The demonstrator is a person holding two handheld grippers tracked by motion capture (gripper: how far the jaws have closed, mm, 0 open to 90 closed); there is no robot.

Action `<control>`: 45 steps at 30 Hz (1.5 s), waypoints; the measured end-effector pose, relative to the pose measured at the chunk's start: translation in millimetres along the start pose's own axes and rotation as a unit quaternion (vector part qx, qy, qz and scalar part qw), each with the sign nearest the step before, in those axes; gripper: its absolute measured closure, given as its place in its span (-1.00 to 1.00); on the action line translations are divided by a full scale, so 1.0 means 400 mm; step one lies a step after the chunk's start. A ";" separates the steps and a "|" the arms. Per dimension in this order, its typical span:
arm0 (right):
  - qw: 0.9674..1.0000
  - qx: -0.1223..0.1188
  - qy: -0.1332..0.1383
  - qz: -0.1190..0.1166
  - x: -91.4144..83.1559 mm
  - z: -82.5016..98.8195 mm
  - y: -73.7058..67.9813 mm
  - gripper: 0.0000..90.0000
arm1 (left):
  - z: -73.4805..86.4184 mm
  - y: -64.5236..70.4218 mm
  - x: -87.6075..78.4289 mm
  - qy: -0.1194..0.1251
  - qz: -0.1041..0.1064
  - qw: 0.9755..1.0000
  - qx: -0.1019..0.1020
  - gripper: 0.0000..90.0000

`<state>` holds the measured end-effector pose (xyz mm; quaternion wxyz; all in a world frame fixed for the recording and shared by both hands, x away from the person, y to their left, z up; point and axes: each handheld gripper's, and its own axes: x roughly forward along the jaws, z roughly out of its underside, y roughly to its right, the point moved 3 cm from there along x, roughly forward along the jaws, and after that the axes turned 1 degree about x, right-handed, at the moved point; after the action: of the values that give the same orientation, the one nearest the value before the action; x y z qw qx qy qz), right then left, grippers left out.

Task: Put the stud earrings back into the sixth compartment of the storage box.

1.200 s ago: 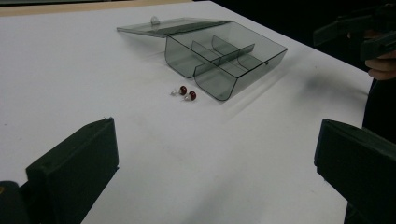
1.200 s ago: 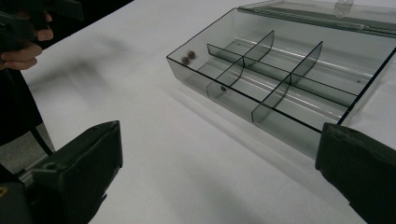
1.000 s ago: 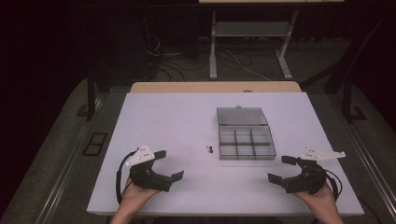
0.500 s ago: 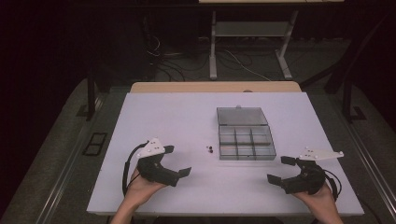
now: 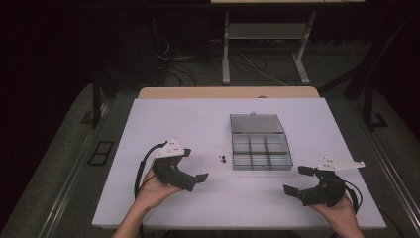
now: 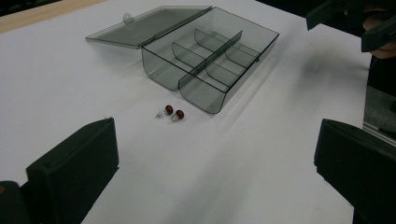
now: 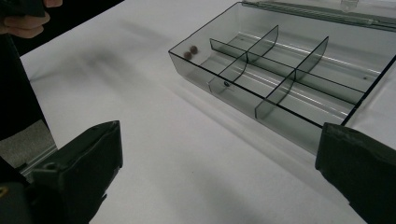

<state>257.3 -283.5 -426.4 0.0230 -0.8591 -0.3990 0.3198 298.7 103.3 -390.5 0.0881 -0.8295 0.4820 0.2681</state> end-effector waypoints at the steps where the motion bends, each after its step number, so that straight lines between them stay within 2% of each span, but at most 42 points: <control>1: 1.000 -0.001 0.000 0.000 0.000 0.000 0.000 -0.98 | -0.003 0.001 0.002 0.000 0.002 1.000 -0.001 -1.00; 8: 1.000 -0.002 -0.001 0.000 0.002 0.002 0.000 -0.98 | -0.023 -0.004 0.023 -0.018 0.009 1.000 0.013 -1.00; 25: 1.000 -0.003 -0.005 0.002 0.005 0.004 0.001 -0.98 | -0.026 -0.011 0.092 -0.059 0.024 0.998 0.030 -1.00; 30: 1.000 -0.003 -0.007 0.003 0.006 0.005 0.000 -0.98 | -0.025 -0.017 0.113 -0.071 0.032 0.996 0.036 -1.00; 36: 1.000 -0.003 -0.006 0.002 0.006 0.005 0.000 -0.98 | -0.034 -0.021 0.133 -0.088 0.037 0.994 0.052 -1.00; 45: 1.000 -0.003 -0.005 0.001 0.006 0.005 -0.001 -0.98 | -0.048 -0.024 0.163 -0.100 0.050 0.991 0.073 -1.00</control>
<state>256.9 -282.1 -429.1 0.0180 -0.8581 -0.3987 0.3231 339.3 51.4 -409.9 0.1824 -0.7649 0.5300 0.3175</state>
